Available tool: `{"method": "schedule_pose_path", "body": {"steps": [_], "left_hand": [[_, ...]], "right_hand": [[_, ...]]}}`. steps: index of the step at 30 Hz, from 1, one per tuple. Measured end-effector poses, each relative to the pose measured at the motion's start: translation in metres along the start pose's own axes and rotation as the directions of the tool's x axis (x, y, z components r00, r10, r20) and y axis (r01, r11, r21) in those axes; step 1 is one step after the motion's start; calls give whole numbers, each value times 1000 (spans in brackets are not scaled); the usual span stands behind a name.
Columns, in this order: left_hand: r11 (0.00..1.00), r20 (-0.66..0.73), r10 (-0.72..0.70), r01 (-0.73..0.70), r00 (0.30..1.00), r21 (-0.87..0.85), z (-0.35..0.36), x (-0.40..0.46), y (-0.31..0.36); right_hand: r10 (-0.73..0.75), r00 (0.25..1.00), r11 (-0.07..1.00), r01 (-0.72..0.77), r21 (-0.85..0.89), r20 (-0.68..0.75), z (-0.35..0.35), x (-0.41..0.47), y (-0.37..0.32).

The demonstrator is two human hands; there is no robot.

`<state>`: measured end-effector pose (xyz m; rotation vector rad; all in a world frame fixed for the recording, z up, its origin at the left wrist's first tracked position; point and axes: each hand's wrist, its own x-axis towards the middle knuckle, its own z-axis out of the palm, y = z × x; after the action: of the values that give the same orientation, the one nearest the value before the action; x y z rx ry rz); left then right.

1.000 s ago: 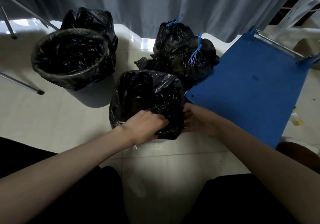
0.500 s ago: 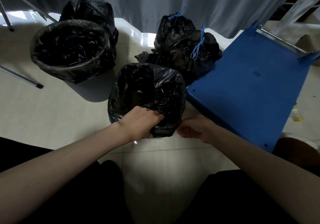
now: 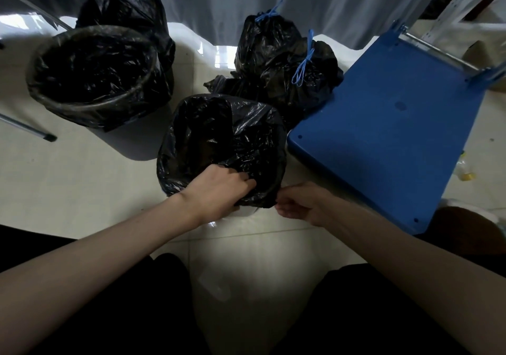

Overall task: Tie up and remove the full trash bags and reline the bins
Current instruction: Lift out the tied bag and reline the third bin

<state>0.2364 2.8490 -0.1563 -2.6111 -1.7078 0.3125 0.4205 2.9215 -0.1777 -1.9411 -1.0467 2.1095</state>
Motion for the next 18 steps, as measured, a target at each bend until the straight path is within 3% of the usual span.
{"method": "schedule_pose_path", "body": {"steps": [4, 7, 16, 18], "left_hand": [[1000, 5, -6, 6, 1000, 30, -1, 4, 4], [999, 17, -15, 14, 1000, 34, -2, 7, 7], [999, -35, -43, 43, 998, 8, 0, 11, 5], [999, -57, -39, 39, 998, 8, 3, 11, 2]], "right_hand": [[-103, 995, 992, 104, 77, -19, -8, 2, 1], [-135, 988, 988, 129, 85, 70, -8, 0, 6], [-126, 919, 987, 79, 140, 374, -16, 1, 6], [-61, 927, 998, 55, 28, 369, -16, 4, 9]]}}
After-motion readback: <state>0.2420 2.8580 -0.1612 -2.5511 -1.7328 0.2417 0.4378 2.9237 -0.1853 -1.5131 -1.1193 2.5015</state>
